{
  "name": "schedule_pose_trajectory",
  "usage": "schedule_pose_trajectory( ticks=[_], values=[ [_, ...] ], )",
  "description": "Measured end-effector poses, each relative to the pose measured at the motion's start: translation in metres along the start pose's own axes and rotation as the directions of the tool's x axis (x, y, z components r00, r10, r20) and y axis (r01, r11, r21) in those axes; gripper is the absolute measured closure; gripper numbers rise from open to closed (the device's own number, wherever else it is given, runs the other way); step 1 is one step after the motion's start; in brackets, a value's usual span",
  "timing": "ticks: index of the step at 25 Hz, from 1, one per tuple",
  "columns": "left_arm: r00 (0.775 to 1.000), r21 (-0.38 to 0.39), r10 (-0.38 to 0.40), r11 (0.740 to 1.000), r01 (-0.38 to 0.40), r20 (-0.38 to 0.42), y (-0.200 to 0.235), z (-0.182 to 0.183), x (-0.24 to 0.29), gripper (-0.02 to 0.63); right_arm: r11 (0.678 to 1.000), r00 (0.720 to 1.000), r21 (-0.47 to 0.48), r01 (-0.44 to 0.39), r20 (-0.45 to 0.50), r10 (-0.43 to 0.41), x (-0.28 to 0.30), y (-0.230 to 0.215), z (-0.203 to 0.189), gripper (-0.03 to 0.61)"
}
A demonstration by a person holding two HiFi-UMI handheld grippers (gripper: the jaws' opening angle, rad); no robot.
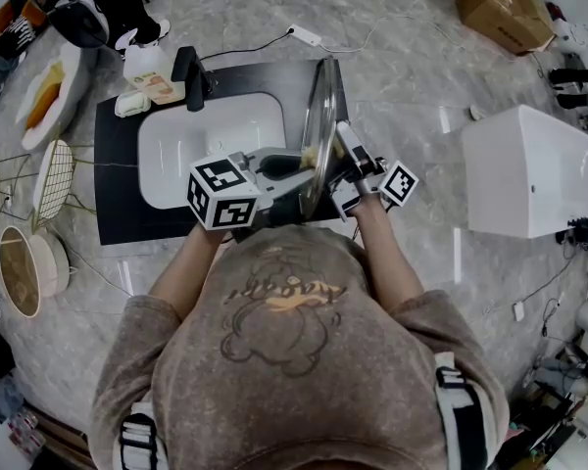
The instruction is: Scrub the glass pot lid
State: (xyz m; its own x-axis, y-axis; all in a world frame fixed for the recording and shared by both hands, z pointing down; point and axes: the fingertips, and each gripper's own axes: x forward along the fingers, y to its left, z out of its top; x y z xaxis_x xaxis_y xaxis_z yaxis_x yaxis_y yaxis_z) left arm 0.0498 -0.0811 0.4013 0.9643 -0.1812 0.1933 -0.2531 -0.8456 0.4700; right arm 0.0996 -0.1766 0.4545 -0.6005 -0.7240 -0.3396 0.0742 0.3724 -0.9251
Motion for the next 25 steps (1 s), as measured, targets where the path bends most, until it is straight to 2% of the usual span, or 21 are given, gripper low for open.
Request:
schedule_pose_trajectory(
  ticks=[4,14,18,25],
  values=[
    [0.998,0.002,0.022,1.000,-0.022,0.054,0.011,0.022,-0.003,0.551,1.000,1.000,0.004,0.003,-0.022,-0.003,0.000,0.000,-0.009,0.403],
    [0.981,0.011,0.152,0.988,-0.154,0.125,0.063,0.053,0.003,0.551,0.999,0.999,0.050,-0.015,-0.036,0.017,0.000,0.005,-0.026,0.403],
    [0.971,0.005,0.210,0.977,-0.212,0.112,0.092,0.049,0.007,0.551,0.999,0.998,0.045,-0.021,-0.053,0.024,0.000,0.007,-0.030,0.403],
    [0.962,-0.034,0.271,0.962,-0.270,0.024,0.137,0.014,0.016,0.551,0.998,0.998,0.057,-0.034,-0.059,0.037,0.000,0.011,-0.035,0.402]
  ],
)
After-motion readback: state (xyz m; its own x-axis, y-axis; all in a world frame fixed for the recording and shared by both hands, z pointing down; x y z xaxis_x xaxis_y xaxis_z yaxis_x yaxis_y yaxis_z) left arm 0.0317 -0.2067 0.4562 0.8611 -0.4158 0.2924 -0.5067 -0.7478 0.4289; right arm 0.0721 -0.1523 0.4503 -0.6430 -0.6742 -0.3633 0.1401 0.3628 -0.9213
